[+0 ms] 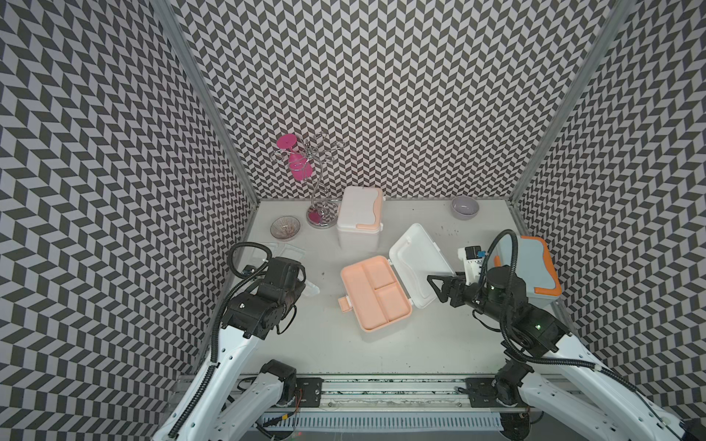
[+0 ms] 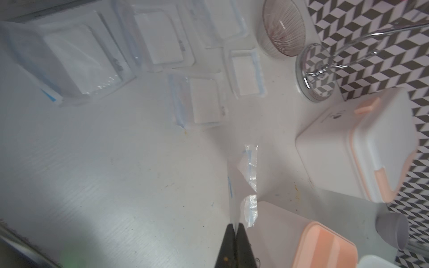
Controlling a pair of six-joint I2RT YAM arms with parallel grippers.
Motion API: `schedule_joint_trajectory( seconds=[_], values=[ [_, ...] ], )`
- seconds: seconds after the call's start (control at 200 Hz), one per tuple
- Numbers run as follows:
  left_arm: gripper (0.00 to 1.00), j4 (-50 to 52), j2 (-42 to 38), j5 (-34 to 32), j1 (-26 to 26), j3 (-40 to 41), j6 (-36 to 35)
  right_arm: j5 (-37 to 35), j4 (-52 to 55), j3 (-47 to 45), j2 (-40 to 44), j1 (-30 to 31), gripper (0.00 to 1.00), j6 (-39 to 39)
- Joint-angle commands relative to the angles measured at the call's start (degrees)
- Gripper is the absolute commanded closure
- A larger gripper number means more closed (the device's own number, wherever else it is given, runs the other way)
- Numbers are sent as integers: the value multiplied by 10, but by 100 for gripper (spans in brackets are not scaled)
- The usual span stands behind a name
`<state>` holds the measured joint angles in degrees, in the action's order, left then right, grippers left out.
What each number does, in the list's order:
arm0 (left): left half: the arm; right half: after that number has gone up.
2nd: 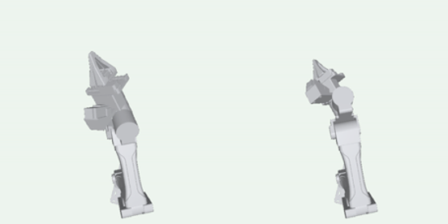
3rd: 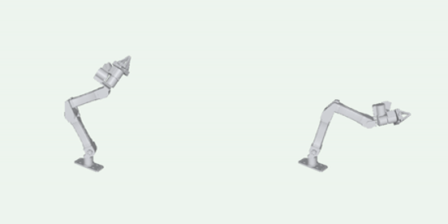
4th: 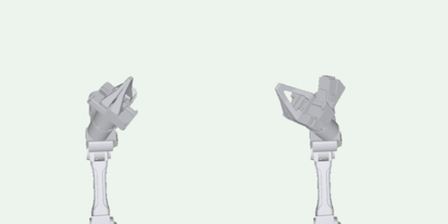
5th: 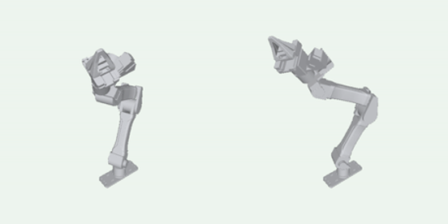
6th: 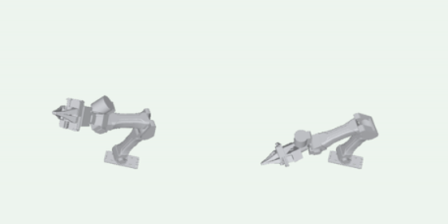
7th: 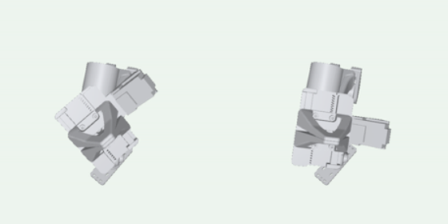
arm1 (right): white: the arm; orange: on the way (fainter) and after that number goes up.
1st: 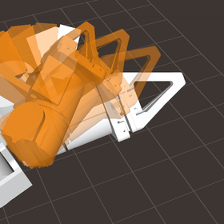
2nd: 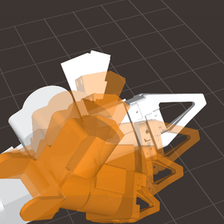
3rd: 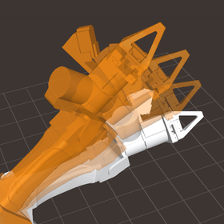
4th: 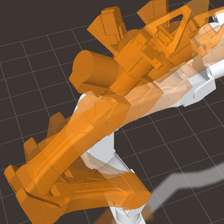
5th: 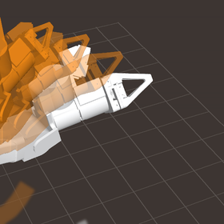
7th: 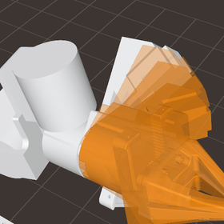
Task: Open first aid kits and take out gauze
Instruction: Place the gauze at the center of the board.
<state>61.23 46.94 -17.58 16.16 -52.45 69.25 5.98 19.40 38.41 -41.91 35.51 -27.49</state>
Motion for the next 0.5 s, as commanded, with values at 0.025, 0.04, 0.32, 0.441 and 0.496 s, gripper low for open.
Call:
schedule_joint_trajectory(
  seconds=[0.025,0.04,0.32,0.441,0.496],
  values=[
    [100,-22,4,58,-81,50,-78,-3,-8,10,7,1,25,-3],
    [100,-24,6,61,-91,56,-81,-3,-7,10,7,1,25,-4],
    [100,-64,17,99,-224,132,-132,-6,4,20,2,1,25,2],
    [100,-79,20,106,-278,149,-148,-3,5,26,-5,1,25,3],
    [100,-89,27,114,-305,152,-159,-3,6,28,-6,1,25,5]
  ],
)
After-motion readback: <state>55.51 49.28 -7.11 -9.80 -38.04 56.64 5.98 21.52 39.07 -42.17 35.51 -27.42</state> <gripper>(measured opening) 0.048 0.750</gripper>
